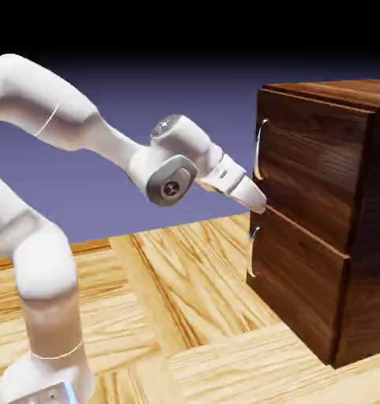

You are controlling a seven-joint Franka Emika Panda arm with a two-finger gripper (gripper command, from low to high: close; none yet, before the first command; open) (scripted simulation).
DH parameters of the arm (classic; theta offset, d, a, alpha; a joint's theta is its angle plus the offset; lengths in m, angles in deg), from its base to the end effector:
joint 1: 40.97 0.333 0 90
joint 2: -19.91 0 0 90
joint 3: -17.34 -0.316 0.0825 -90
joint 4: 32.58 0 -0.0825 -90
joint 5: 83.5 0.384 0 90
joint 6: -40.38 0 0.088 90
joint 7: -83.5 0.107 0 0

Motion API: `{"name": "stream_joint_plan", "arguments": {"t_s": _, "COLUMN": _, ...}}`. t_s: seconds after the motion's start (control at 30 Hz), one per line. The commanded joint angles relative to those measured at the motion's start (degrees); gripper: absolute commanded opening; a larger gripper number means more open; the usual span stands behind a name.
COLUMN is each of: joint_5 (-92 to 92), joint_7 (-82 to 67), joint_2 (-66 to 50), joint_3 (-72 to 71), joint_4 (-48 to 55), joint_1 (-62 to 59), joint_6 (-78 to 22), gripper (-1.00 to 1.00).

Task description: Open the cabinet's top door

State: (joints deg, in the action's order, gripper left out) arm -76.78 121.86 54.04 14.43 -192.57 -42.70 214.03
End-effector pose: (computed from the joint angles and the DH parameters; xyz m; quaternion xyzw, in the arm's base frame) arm 0.3887 -0.0002 0.4756 -0.8497 0.3374 -0.3760 0.1508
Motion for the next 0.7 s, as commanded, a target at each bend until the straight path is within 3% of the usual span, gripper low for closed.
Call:
{"name": "stream_joint_plan", "arguments": {"t_s": 0.0, "joint_5": 2.5, "joint_7": -1.5, "joint_2": 0.5, "joint_3": -1.1, "joint_4": 0.4, "joint_1": -0.9, "joint_6": -0.1, "gripper": 0.00}}
{"name": "stream_joint_plan", "arguments": {"t_s": 0.67, "joint_5": 52.3, "joint_7": -31.9, "joint_2": 11.4, "joint_3": -22.7, "joint_4": 7.9, "joint_1": -18.8, "joint_6": -2.8, "gripper": 0.00}}
